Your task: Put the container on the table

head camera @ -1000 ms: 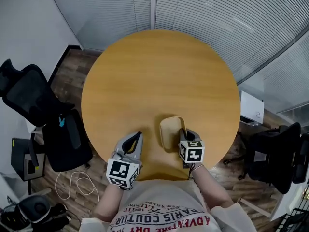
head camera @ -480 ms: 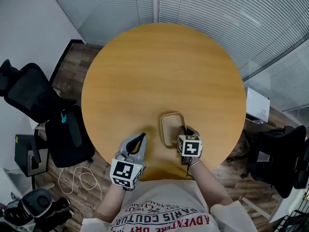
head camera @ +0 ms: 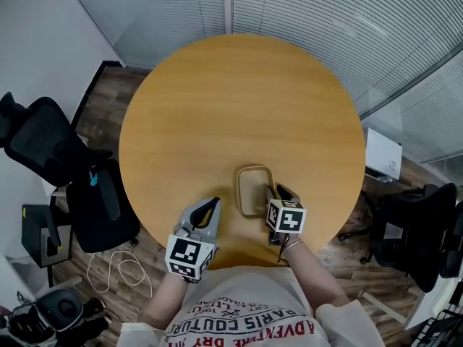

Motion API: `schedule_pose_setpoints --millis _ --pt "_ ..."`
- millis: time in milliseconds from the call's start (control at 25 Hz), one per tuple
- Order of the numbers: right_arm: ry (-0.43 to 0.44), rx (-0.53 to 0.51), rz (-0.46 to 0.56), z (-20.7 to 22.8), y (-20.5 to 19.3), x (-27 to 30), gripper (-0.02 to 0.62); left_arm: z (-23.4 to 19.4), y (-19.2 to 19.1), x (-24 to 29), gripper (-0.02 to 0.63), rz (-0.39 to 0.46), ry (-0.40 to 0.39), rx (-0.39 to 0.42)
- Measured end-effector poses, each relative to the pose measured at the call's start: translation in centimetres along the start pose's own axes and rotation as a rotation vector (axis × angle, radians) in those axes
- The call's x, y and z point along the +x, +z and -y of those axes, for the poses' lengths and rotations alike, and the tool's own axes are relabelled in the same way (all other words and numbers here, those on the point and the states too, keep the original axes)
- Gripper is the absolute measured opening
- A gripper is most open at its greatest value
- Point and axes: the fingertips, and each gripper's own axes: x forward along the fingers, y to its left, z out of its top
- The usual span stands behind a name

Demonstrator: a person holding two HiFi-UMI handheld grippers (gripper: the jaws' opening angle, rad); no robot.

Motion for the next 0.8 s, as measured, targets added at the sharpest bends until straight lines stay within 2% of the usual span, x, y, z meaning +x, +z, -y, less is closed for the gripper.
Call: schedule_pose_setpoints --millis 160,360,600,800 --pt "0.055 -0.023 0.113 -1.1 2.6 -2.8 0.130 0.5 0.6 -0.1 0.006 0.009 -0.010 0.012" --pt "0.093 -0.108 0.274 -2.6 5.8 -7.5 0.026 1.1 1.9 -1.0 0.006 0.036 -0.020 0.025" --pt "0.119 -0.224 0.468 -4.4 8.7 -13.9 0.009 1.6 4.1 -2.3 0.006 0.080 -0.028 0.054" --pt "0.124 -0.307 0.657 -6.1 11.4 -19.6 0.009 1.2 7.5 -3.6 0.006 0.155 -0.017 0.104"
